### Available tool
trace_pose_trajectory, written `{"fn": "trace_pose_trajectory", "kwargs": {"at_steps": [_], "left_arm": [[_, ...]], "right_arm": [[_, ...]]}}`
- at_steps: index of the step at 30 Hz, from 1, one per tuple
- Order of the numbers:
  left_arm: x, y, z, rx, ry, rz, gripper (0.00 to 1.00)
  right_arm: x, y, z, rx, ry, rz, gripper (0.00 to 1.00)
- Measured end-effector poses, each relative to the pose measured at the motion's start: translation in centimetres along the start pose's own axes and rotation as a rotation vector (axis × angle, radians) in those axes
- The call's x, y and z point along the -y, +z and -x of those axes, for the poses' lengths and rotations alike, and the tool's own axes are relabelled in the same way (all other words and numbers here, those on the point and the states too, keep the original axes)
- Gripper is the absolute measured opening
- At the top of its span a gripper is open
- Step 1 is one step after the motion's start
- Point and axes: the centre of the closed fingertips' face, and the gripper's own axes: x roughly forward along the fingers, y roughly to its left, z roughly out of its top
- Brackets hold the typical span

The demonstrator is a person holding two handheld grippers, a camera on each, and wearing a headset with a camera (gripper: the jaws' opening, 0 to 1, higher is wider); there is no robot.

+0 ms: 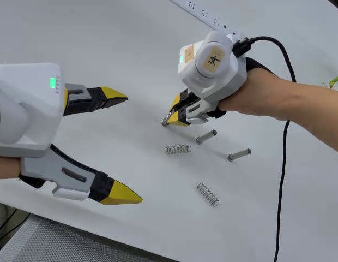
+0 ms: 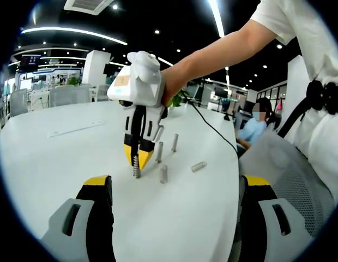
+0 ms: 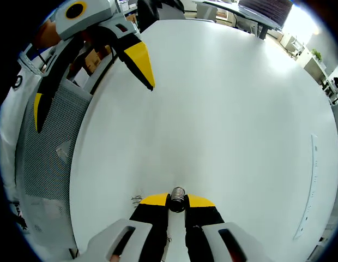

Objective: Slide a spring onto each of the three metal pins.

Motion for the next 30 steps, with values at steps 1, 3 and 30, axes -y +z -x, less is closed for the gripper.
{"fn": "trace_pose_trajectory", "kwargs": {"at_steps": [1, 3, 30], "left_arm": [[0.0, 0.0, 0.0, 0.0, 0.0, 0.0, 0.97], [0.0, 0.0, 0.0, 0.0, 0.002, 0.0, 0.97], [0.0, -0.1, 0.0, -0.002, 0.005, 0.004, 0.97]], "right_arm": [[0.0, 0.0, 0.0, 0.0, 0.0, 0.0, 0.07], [0.1, -0.1, -0.2, 0.002, -0.003, 0.004, 0.07], [-1.0, 0.3, 0.1, 0.014, 0.005, -0.017, 0.12]]}}
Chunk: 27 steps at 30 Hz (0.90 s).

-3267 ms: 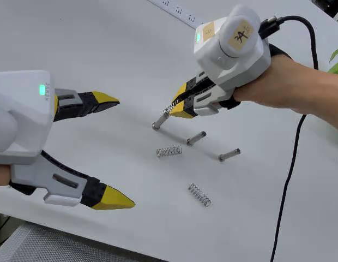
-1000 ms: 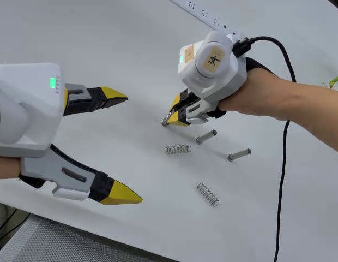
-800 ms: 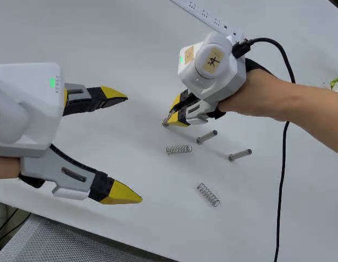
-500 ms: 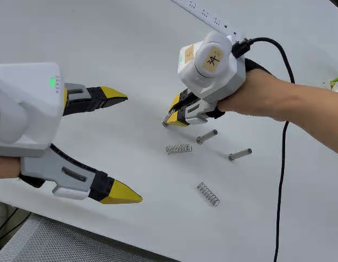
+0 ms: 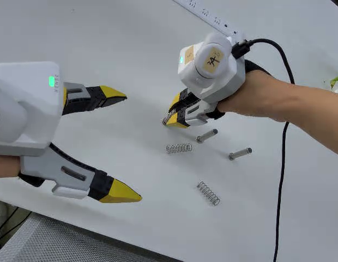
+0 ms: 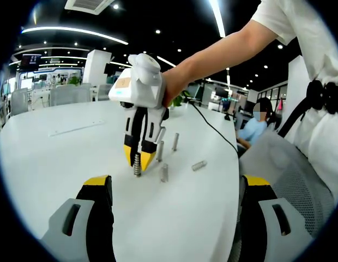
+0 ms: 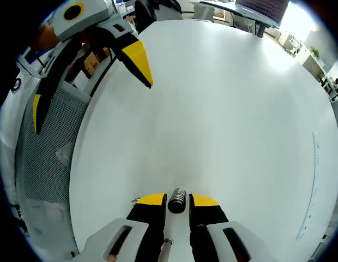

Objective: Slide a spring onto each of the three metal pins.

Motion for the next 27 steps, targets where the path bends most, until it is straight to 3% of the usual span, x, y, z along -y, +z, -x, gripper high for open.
{"fn": "trace_pose_trajectory", "kwargs": {"at_steps": [14, 27], "left_arm": [[0.1, 0.0, 0.1, -0.015, -0.002, -0.011, 0.98], [0.4, 0.4, 0.0, -0.043, -0.014, -0.031, 0.98]], "right_arm": [[0.7, -0.3, 0.5, 0.04, -0.019, -0.024, 0.26], [0.5, 0.4, 2.4, 0.14, -0.055, -0.047, 0.39]]}}
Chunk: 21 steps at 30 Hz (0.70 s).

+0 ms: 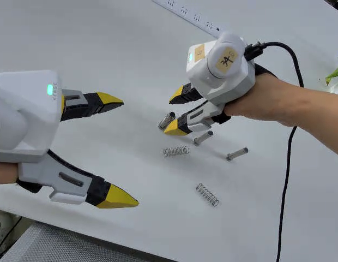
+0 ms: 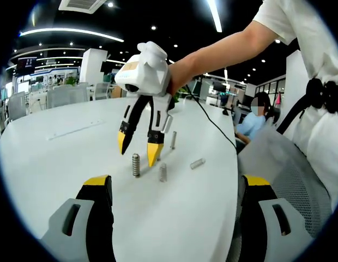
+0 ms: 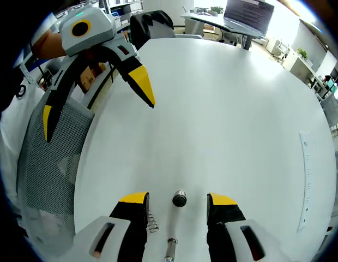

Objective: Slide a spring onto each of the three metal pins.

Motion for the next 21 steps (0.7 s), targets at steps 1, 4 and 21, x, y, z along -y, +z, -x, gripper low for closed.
{"fn": "trace_pose_trajectory", "kwargs": {"at_steps": [1, 4, 21], "left_arm": [[0.0, 0.0, 0.0, -0.003, -0.001, -0.004, 0.98], [0.1, 0.0, 0.0, -0.014, -0.004, -0.008, 0.98], [0.7, 0.5, -0.4, -0.072, -0.014, -0.03, 0.97]], "right_arm": [[0.0, 0.1, 0.1, 0.005, -0.002, 0.0, 0.41], [0.0, 0.2, 0.7, 0.034, -0.019, -0.009, 0.44], [-1.4, 0.6, 4.9, 0.24, -0.11, -0.073, 0.67]]}}
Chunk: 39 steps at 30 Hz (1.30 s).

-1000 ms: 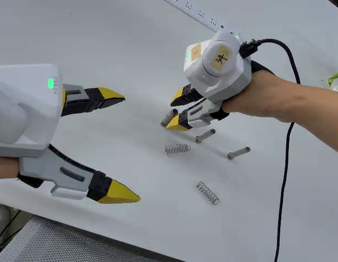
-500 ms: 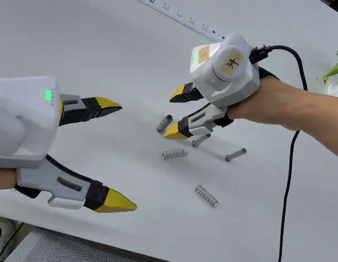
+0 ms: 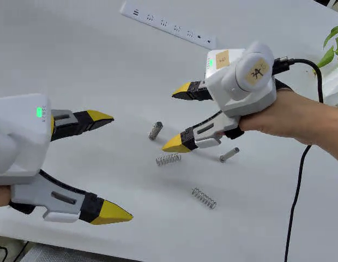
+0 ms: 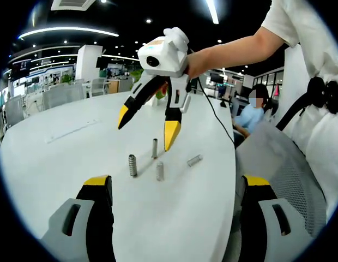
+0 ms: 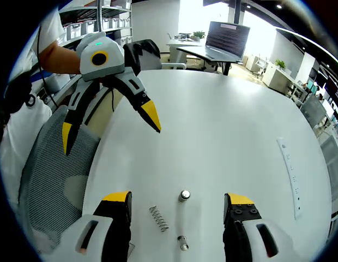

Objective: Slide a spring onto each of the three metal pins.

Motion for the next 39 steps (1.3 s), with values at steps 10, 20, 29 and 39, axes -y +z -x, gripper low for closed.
{"fn": "trace_pose_trajectory", "kwargs": {"at_steps": [10, 20, 29, 39], "left_arm": [[0.5, -0.1, -1.1, -0.049, -0.009, -0.009, 0.95], [0.3, -0.7, -2.7, -0.131, -0.003, -0.016, 0.87], [0.7, -1.4, -4.7, -0.209, -0.022, -0.033, 0.79], [-0.2, -1.9, -6.6, -0.274, 0.016, -0.006, 0.61]], "right_arm": [[-0.7, -2.2, 3.5, 0.095, -0.069, -0.078, 0.74], [-3.4, -4.4, 6.5, 0.159, -0.142, -0.164, 0.79], [-5.3, -6.8, 8.5, 0.201, -0.199, -0.218, 0.86], [-6.5, -10.0, 10.0, 0.248, -0.253, -0.304, 0.87]]}}
